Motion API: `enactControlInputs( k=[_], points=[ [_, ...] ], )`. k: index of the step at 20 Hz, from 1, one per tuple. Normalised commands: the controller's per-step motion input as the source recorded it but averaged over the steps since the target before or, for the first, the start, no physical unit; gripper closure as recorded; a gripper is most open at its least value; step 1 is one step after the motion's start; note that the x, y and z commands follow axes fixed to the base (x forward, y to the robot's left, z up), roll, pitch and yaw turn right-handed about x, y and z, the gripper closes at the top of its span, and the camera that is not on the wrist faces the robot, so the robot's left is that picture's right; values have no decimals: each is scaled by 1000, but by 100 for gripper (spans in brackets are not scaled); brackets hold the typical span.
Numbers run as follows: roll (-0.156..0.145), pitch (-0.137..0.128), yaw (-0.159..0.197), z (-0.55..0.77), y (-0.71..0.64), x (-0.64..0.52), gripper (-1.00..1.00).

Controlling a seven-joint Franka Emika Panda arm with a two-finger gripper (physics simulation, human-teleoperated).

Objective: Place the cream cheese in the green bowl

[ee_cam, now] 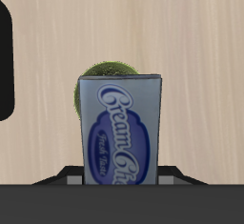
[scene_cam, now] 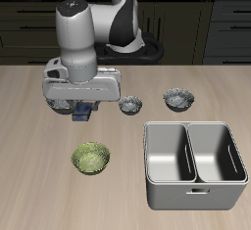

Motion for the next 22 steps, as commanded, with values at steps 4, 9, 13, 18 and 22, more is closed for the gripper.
enactControlInputs(
  k=[4, 9, 13, 18, 22],
  points=[
    [-13, -4, -9, 44, 70, 116, 100],
    [-21, -4, -19, -14, -16, 145, 100],
    [-46, 40, -10, -265, -163, 253, 100],
    [-2, 25, 12, -206, 26, 95, 100],
    [-1, 35, 4, -179, 91, 22, 100]
  ],
)
